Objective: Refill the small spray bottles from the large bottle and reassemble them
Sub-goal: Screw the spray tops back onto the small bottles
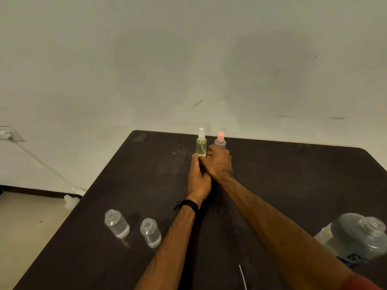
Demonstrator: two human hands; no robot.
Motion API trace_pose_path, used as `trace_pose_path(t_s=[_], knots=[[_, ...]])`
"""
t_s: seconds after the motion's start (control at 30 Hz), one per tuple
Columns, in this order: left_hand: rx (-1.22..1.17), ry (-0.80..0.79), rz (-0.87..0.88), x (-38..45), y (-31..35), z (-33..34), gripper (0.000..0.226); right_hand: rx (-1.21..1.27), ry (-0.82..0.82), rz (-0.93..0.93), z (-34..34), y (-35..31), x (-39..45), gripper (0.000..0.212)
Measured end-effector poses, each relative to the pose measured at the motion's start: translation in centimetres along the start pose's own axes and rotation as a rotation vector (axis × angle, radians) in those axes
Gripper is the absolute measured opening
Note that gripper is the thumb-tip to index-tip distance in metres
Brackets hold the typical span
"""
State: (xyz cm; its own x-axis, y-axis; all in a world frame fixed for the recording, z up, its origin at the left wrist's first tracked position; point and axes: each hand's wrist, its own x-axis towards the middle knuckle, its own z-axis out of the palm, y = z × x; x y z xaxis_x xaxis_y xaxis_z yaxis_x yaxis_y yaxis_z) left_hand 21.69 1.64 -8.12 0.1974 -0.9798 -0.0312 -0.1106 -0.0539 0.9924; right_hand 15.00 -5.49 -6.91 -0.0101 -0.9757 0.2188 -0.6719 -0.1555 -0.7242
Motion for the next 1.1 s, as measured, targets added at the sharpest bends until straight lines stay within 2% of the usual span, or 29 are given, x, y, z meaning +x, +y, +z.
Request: trace_pose_path(t_s=[0.2, 0.4, 0.53, 0.6, 0.7, 0.83, 1.1], knots=[[-0.015, -0.012, -0.099, -7.2, 2.0, -1.3, 0.076, -0.064, -0.035, -0.016, -3.8, -1.9, -5.1, 0.023], [-0.021, 0.068, 0.039, -18.0, 2.7, -3.5, 0.054, -0.058, -0.024, -0.143, -12.7, -4.8, -15.2, 0.019], [0.014, 0.197, 0.068, -23.7, 1.8, -6.3, 0.042, -0.129, 0.043, -0.162, -18.5, -3.0, -24.2, 0.022], [0.068, 0.248, 0.053, -25.9, 1.1, -7.7, 0.038, -0.162, 0.066, -0.091, -20.4, -1.2, -28.5, 0.024], [0.118, 0.307, 0.011, -27.9, -0.1, -9.4, 0.034, -0.205, -0.017, 0.08, -21.2, 1.1, -33.1, 0.035], [0.122, 0.382, -0.013, -28.6, -0.5, -10.4, 0.04, -0.339, -0.159, 0.132, -20.4, 2.1, -35.2, 0.037], [0.132, 0.464, 0.001, -26.5, -1.3, -11.4, 0.063, -0.387, -0.233, 0.177, -19.3, 3.0, -35.6, 0.02]])
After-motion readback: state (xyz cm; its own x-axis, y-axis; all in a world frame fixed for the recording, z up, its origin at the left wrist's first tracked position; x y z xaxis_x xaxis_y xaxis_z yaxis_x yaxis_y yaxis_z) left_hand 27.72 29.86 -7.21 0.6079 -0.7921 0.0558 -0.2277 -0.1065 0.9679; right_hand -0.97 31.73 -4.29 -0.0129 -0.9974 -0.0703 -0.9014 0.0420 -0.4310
